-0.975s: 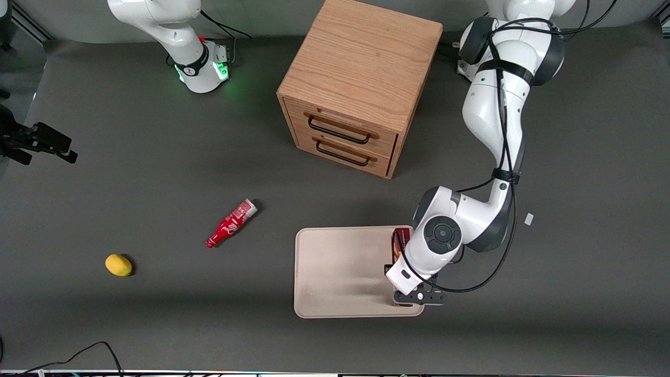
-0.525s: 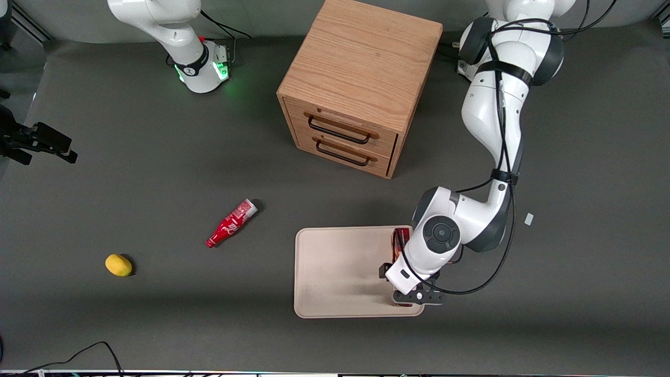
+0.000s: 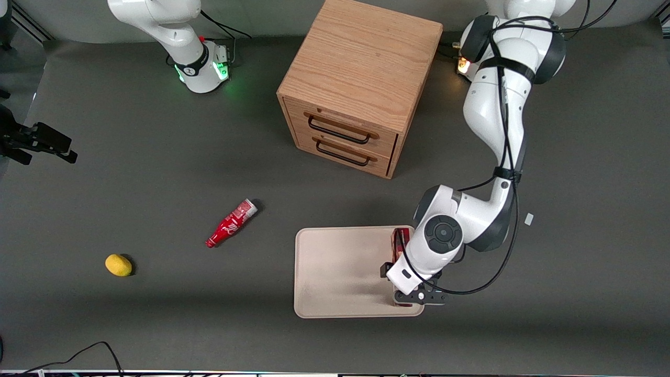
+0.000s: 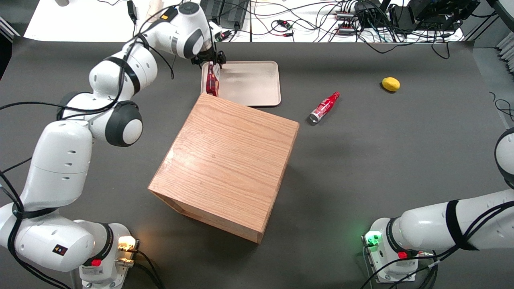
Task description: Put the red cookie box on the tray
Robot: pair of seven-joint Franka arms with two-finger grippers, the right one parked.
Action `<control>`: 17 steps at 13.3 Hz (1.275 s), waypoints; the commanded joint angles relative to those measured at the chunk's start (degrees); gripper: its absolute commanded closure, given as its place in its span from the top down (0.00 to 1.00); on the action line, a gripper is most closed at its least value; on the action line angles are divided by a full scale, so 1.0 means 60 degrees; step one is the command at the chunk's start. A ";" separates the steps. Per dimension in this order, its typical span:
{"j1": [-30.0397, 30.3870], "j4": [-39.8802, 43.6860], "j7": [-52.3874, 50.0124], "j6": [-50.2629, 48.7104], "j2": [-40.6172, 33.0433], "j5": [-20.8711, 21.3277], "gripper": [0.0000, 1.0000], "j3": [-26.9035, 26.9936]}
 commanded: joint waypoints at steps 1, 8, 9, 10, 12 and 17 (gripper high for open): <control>-0.0002 -0.0214 -0.0034 -0.1640 -0.1223 0.0122 1.00 0.0099; 0.1797 -0.3531 0.2117 -0.3242 -0.5965 -0.0054 1.00 0.0041; 0.2046 -0.4119 0.2207 -0.3416 -0.6625 -0.0054 1.00 0.0041; 0.2324 -0.4748 0.2353 -0.3520 -0.7313 -0.0054 1.00 0.0070; 0.2983 -0.5630 0.3200 -0.3899 -0.8400 -0.0054 1.00 0.0085; 0.3938 -0.5737 0.5281 -0.5569 -0.9516 0.0180 1.00 0.0114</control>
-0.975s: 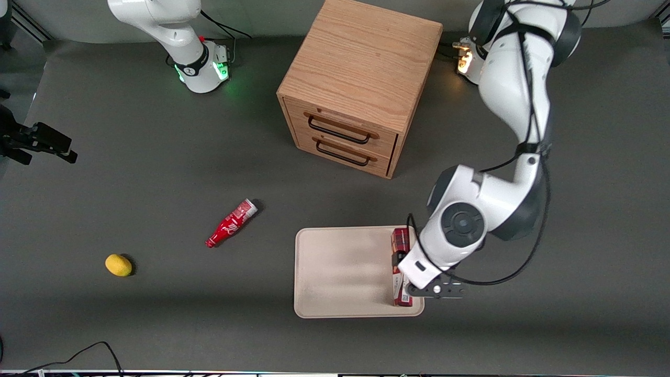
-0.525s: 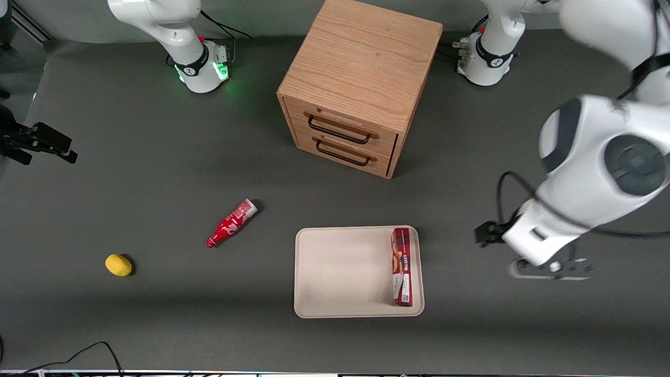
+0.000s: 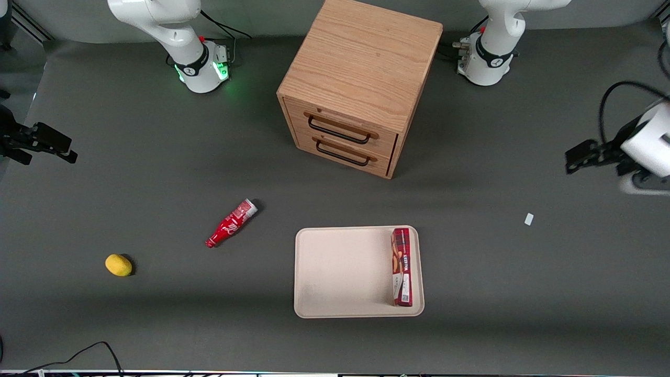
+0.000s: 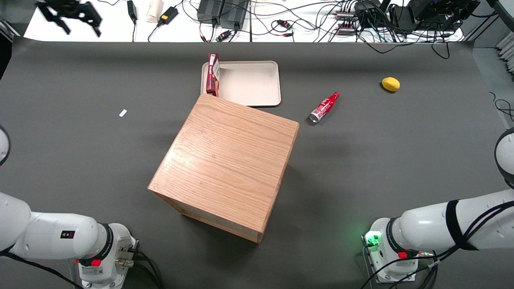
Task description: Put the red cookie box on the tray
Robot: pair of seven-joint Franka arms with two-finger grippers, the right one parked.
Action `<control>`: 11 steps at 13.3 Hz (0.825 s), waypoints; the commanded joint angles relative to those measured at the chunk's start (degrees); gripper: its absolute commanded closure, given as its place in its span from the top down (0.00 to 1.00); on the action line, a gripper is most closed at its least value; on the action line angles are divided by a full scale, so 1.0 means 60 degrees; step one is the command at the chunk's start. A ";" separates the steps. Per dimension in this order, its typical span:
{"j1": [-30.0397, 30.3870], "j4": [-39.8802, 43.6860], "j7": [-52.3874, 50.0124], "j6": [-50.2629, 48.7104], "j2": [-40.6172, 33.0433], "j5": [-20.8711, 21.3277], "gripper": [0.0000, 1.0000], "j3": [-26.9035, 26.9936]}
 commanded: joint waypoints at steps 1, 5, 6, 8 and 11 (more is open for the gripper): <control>0.0139 -0.0301 0.0792 -0.0544 -0.0711 0.0428 1.00 -0.0060; 0.0124 0.0081 0.0925 -0.1176 -0.0742 0.0753 1.00 -0.0060; 0.0109 0.0066 0.0911 -0.1148 -0.0669 0.0753 1.00 0.0041; 0.0109 -0.0022 0.0940 -0.0914 -0.0362 0.0651 1.00 0.0276; 0.0109 -0.0226 0.0969 -0.0854 -0.0317 0.0635 1.00 0.0262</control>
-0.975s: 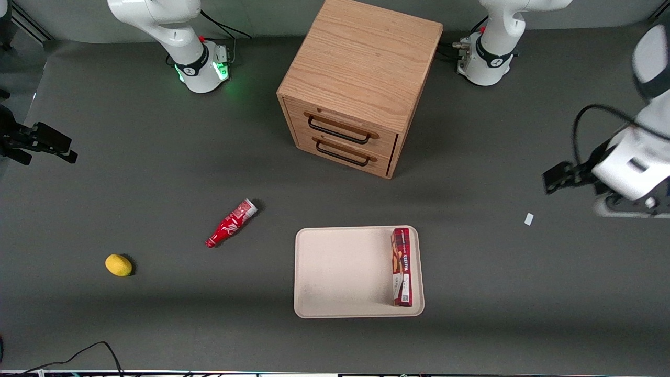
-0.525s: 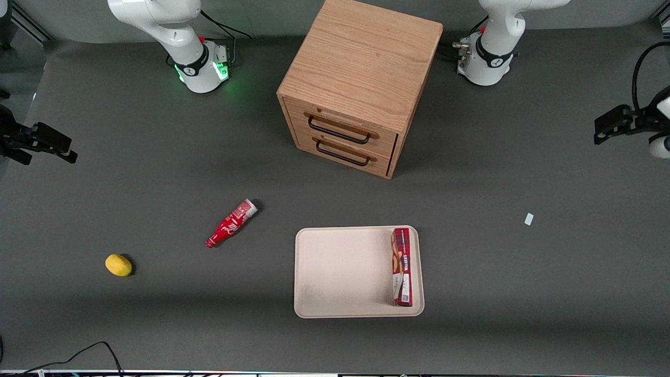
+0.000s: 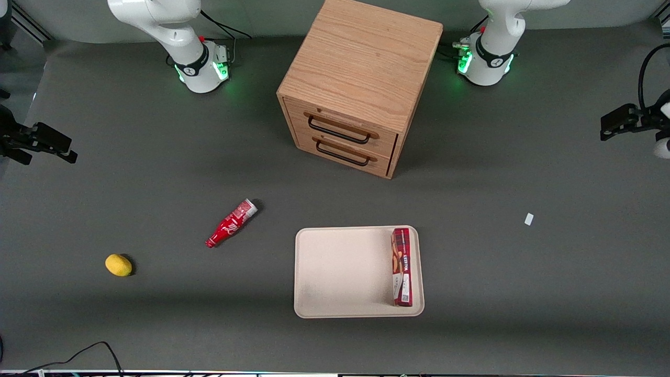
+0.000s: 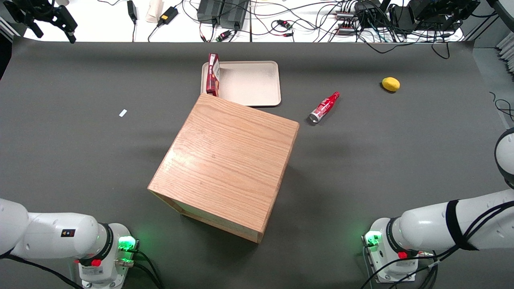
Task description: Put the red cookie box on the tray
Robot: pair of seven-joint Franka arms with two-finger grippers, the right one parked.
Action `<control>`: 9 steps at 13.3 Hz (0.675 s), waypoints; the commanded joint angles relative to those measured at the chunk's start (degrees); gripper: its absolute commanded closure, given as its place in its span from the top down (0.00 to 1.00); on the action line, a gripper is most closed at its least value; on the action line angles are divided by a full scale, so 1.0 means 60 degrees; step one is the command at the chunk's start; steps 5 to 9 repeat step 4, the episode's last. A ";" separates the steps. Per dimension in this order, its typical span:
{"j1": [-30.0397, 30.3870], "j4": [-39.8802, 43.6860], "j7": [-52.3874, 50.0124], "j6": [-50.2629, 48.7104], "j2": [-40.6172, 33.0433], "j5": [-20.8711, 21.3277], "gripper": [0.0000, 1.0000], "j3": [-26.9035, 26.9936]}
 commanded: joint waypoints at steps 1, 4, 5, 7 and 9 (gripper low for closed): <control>-0.0031 -0.0237 0.0178 0.0128 -0.0071 0.0017 1.00 0.0029; -0.0031 -0.0238 0.0193 0.0128 -0.0057 -0.0012 1.00 0.0029; -0.0031 -0.0238 0.0193 0.0128 -0.0057 -0.0012 1.00 0.0029; -0.0031 -0.0238 0.0193 0.0128 -0.0057 -0.0012 1.00 0.0029; -0.0031 -0.0238 0.0193 0.0128 -0.0057 -0.0012 1.00 0.0029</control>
